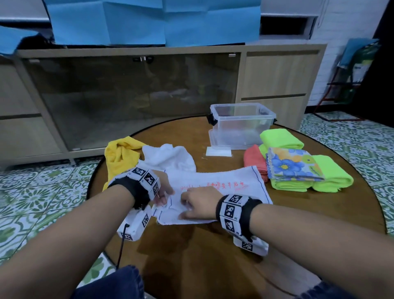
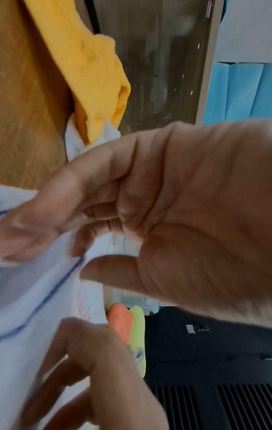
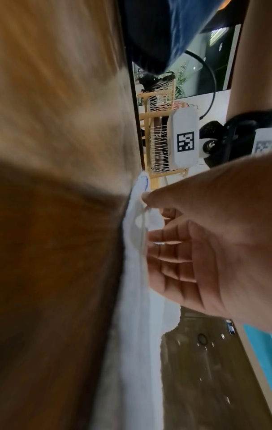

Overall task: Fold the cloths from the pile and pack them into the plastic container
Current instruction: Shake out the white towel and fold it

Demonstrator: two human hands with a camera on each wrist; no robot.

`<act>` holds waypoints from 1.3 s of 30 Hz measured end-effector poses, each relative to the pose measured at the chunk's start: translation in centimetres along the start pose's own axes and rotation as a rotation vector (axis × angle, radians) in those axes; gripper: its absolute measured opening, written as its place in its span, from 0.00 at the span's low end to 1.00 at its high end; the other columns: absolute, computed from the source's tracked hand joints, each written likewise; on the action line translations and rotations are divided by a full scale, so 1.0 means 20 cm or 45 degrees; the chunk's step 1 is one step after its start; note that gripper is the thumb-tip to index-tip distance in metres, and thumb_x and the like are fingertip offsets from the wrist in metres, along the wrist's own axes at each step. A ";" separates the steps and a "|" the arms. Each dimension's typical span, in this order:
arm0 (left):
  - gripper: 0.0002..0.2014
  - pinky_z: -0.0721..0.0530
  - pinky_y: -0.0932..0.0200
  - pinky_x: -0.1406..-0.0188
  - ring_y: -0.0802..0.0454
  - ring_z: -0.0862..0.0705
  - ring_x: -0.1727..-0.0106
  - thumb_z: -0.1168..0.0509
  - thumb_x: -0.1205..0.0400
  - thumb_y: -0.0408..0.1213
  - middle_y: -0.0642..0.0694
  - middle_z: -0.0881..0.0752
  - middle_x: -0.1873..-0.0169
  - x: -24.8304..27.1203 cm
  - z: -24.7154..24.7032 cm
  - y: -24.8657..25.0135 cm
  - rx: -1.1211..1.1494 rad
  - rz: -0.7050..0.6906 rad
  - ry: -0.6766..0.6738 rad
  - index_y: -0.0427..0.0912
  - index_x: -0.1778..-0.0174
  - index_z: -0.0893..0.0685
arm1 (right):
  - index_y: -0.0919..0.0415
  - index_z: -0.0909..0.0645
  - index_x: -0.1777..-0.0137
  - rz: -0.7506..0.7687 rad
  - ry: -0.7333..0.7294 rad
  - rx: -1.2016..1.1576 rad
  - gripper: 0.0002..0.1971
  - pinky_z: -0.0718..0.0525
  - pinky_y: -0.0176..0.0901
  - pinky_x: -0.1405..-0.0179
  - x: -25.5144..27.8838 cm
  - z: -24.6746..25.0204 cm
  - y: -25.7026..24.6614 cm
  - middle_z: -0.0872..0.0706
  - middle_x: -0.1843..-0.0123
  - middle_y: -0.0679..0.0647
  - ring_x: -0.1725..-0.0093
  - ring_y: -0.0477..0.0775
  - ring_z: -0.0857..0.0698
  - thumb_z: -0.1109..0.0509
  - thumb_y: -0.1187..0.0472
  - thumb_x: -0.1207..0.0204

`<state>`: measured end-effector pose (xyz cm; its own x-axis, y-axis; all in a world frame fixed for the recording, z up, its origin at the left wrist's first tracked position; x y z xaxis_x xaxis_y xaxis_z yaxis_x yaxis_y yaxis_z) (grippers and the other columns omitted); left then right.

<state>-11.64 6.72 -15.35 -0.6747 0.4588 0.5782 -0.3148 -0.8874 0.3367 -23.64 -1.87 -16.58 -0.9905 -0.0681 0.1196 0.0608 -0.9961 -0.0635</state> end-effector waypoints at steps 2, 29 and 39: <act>0.17 0.18 0.64 0.75 0.51 0.17 0.83 0.33 0.19 0.44 0.44 0.16 0.83 0.03 0.00 -0.02 -0.015 0.063 -0.084 0.33 0.67 0.21 | 0.60 0.24 0.44 0.003 0.013 0.014 0.14 0.26 0.45 0.59 0.01 0.01 0.01 0.17 0.50 0.56 0.53 0.60 0.20 0.38 0.50 0.20; 0.15 0.30 0.73 0.81 0.65 0.22 0.74 0.36 0.21 0.21 0.51 0.19 0.64 0.11 0.16 0.02 0.455 -0.454 0.167 0.43 0.43 0.16 | 0.66 0.19 0.55 -0.535 0.440 -1.015 0.06 0.15 0.49 0.62 -0.10 0.16 0.23 0.18 0.63 0.55 0.72 0.51 0.21 0.34 0.63 0.21; 0.07 0.28 0.68 0.70 0.59 0.22 0.68 0.29 0.23 0.40 0.52 0.18 0.70 0.07 0.14 0.08 0.238 -0.593 0.546 0.41 0.55 0.13 | 0.56 0.22 0.68 -0.444 0.436 -1.194 0.12 0.17 0.41 0.69 -0.13 0.16 0.23 0.22 0.68 0.51 0.69 0.50 0.22 0.33 0.65 0.22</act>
<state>-11.13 6.10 -11.86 -0.7142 0.6999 0.0069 -0.5429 -0.5602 0.6257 -20.34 -6.52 -14.10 -0.9256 0.3785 0.0024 -0.2089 -0.5057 -0.8370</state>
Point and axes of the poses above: each hand's wrist, its own x-axis away from the middle knuckle, its own z-axis out of the back of the hand, y = z × x, the point moved 3 cm from there along -x, towards the middle knuckle
